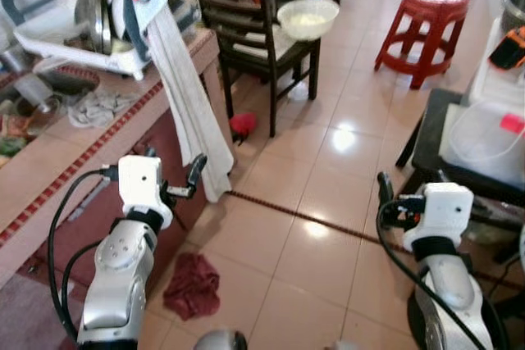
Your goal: Kitchen organization
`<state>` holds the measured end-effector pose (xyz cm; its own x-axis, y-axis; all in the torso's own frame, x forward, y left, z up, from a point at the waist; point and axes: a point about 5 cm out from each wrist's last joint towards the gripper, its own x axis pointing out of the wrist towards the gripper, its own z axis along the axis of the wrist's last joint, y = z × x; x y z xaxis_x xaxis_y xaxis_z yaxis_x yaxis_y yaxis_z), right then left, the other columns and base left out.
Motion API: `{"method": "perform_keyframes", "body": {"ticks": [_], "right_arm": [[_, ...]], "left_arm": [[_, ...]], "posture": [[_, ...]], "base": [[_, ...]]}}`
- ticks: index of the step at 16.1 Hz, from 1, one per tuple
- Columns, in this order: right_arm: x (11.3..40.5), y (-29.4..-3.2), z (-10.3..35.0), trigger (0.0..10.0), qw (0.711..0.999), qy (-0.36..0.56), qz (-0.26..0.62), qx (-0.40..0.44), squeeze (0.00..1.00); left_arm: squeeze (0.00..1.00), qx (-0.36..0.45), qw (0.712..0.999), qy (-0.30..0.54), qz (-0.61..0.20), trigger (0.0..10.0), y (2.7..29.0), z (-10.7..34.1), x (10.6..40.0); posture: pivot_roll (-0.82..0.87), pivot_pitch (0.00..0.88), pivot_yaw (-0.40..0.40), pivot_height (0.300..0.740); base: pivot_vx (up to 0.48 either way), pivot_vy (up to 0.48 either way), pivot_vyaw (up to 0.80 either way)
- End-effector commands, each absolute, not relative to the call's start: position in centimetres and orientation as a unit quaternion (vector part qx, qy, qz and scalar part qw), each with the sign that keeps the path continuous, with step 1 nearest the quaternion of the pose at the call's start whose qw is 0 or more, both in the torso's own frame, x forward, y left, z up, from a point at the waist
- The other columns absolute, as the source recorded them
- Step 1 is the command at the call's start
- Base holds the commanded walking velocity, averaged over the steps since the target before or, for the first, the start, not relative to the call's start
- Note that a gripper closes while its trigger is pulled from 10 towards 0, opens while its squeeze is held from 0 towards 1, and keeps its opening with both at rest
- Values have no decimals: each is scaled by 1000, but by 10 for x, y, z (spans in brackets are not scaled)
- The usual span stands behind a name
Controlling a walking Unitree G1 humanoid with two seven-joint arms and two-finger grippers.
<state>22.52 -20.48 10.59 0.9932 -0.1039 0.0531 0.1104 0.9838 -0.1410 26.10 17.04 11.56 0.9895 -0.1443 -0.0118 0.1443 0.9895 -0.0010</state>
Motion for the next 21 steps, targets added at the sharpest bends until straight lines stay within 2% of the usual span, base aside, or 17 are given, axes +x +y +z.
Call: {"method": "perform_keyframes", "body": {"ticks": [1,3,6,9,12,13,14,18,20,21], "right_arm": [[228,-194,111,10000,996,-36,-39,-69,0],[229,-188,113,10000,996,-40,-22,-78,0],[231,-185,114,10000,996,-40,-16,-74,0],[234,-180,116,10000,995,-50,-1,-86,0],[236,-180,125,10000,992,-72,0,-105,0],[235,-182,121,10000,993,-64,-4,-95,0],[234,-181,119,10000,994,-62,2,-95,0],[237,-178,120,10000,993,-64,6,-98,0],[242,-173,115,10000,994,-57,16,-92,0],[244,-170,114,10000,994,-56,25,-89,0]], "left_arm": [[0,10,998,-6,-68,10000,172,119,262],[0,21,996,-3,-85,10000,167,119,263],[0,-6,997,21,-76,10000,166,113,265],[0,16,997,-4,-71,10000,164,113,267],[0,39,999,-12,-14,10000,178,122,267],[0,63,993,64,78,10000,205,106,257],[0,67,989,94,88,10000,213,96,252],[0,70,996,53,20,10000,195,102,248],[0,71,995,44,-45,10000,190,97,233],[0,70,995,43,-50,10000,190,91,230]], "posture": [[-93,0,116,740],[-91,0,113,740],[-94,0,109,740],[-100,0,106,740],[-102,0,117,740],[-97,0,122,740],[-97,0,123,740],[-82,0,99,740],[-57,0,66,740],[-40,0,49,740]], "base": [[0,0,794],[0,0,794],[0,0,794],[0,0,794],[0,0,794],[0,0,794],[0,0,794],[0,0,792],[0,0,791],[0,0,794]]}}
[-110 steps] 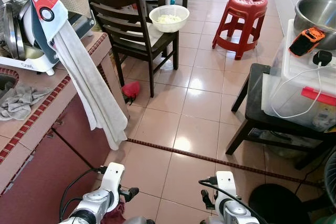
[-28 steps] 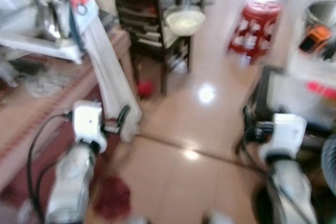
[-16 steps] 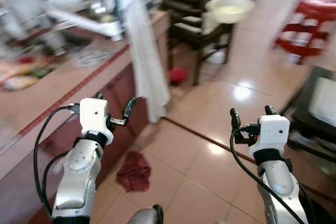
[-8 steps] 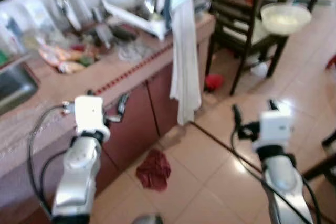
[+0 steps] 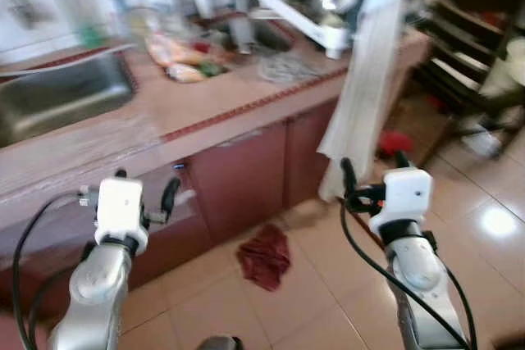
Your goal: Kitchen organization
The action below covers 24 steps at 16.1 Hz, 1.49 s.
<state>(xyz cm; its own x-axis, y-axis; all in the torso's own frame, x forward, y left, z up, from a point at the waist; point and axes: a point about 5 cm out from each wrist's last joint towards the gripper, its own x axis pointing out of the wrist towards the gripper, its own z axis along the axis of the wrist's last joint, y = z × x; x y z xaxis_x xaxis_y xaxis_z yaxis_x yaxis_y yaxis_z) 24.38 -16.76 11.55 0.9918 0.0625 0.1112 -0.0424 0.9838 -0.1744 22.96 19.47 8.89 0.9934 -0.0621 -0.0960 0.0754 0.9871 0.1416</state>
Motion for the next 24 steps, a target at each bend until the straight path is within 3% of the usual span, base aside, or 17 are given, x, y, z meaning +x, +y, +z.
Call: {"method": "perform_keyframes", "body": {"ticks": [1,3,7,10,13,17,24], "right_arm": [[246,-165,112,10000,994,-53,38,-85,0],[248,-160,108,10000,994,-46,55,-81,0],[254,-169,111,10000,995,-54,27,-79,0],[268,-151,124,10000,991,-80,69,-77,0],[280,-157,125,10000,992,-83,52,-75,0],[277,-152,128,10000,993,-84,53,-56,0],[279,-155,119,10000,997,-66,25,-15,0]], "left_arm": [[0,82,995,12,-55,10000,190,92,231],[0,85,991,12,-100,10000,179,90,237],[0,6,998,43,-42,10000,174,78,239],[0,16,997,4,-81,10000,165,99,241],[0,6,999,-17,-47,10000,167,105,235],[0,-5,999,-33,-24,10000,172,114,238],[0,-16,997,-37,-65,10000,159,124,258]], "posture": [[-24,0,30,740],[-20,0,26,740],[-33,0,38,740],[27,0,-9,740],[59,0,-27,740],[64,0,-31,740],[39,0,21,740]], "base": [[0,0,788],[0,0,791],[0,0,789],[0,0,781],[0,0,0],[0,426,0],[0,480,0]]}}
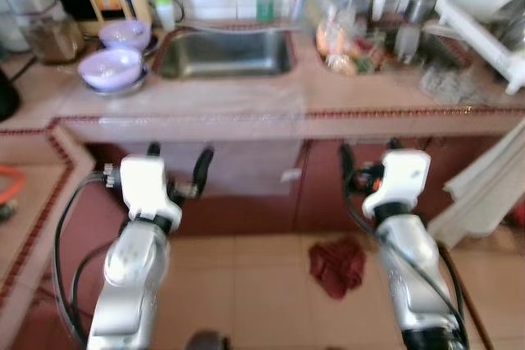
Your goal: Kitchen organization
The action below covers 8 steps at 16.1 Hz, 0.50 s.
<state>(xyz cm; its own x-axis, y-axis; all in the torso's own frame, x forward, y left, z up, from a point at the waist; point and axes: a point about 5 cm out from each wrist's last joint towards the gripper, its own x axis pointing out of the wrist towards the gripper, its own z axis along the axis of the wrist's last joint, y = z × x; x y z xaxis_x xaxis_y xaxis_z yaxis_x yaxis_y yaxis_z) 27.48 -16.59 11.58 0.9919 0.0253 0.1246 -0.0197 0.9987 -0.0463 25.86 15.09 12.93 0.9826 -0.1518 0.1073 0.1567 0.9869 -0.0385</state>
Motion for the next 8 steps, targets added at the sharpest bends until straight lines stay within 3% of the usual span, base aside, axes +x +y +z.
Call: {"method": "perform_keyframes", "body": {"ticks": [1,3,4,8], "right_arm": [[279,-157,118,10000,998,-62,8,-23,0],[281,-164,113,10000,998,-51,-27,-33,0],[281,-159,114,10000,999,-49,2,4,0],[283,-153,117,10000,997,-61,8,-35,0]], "left_arm": [[0,-9,997,-38,-72,10000,157,125,259],[0,7,997,-42,-69,10000,156,124,257],[0,6,997,-40,-68,10000,158,122,256],[0,-14,997,-32,-66,10000,160,115,251]], "posture": [[39,0,21,740],[36,0,23,740],[37,0,17,740],[43,0,-11,740]], "base": [[0,0,0],[0,0,0],[0,0,0],[62,0,0]]}}
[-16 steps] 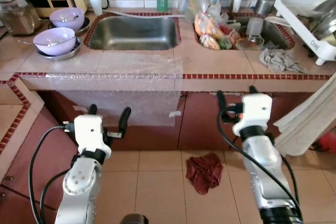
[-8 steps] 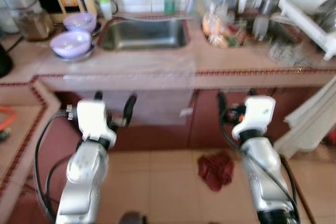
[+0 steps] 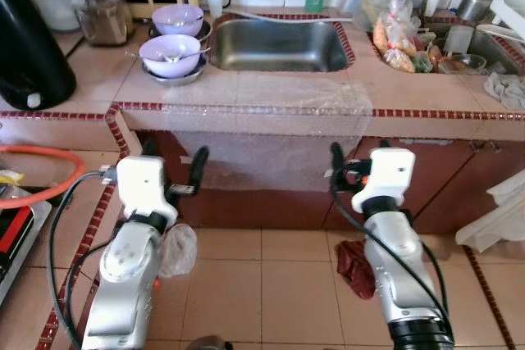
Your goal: Kitchen organization
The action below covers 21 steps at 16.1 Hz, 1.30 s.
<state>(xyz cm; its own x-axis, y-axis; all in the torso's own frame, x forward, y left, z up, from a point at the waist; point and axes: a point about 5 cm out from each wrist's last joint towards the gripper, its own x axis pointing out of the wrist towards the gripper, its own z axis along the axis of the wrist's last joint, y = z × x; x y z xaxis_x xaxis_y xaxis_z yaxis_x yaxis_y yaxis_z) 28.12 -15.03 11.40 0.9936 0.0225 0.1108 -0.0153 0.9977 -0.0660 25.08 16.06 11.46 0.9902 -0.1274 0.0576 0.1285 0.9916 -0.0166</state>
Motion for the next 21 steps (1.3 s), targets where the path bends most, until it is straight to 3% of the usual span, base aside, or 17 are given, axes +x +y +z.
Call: {"method": "perform_keyframes", "body": {"ticks": [1,3,9,14,16,19,21], "right_arm": [[283,-152,119,10000,996,-72,8,-43,0],[282,-149,119,10000,996,-58,58,-18,0],[281,-155,123,10000,995,-72,59,-19,0],[282,-154,122,10000,994,-74,72,-35,0],[284,-155,123,10000,994,-75,71,-32,0],[281,-154,123,10000,993,-77,82,-29,0],[278,-154,126,10000,991,-86,91,-36,0]], "left_arm": [[0,-12,997,-34,-67,10000,159,116,251],[0,-10,997,-43,-70,10000,157,118,252],[0,28,991,-92,-92,10000,150,143,254],[0,36,990,-78,-112,10000,146,134,254],[0,10,992,-71,-102,10000,145,133,257],[0,78,990,-2,-116,10000,145,125,259],[0,132,980,-13,-146,10000,141,155,252]], "posture": [[43,0,-11,740],[48,0,-24,740],[30,0,-13,740],[27,0,-16,740],[27,0,-19,740],[23,0,-19,740],[17,0,-14,740]], "base": [[247,0,0],[397,0,0],[462,0,0],[467,0,0],[0,0,0],[0,0,0],[0,0,0]]}}
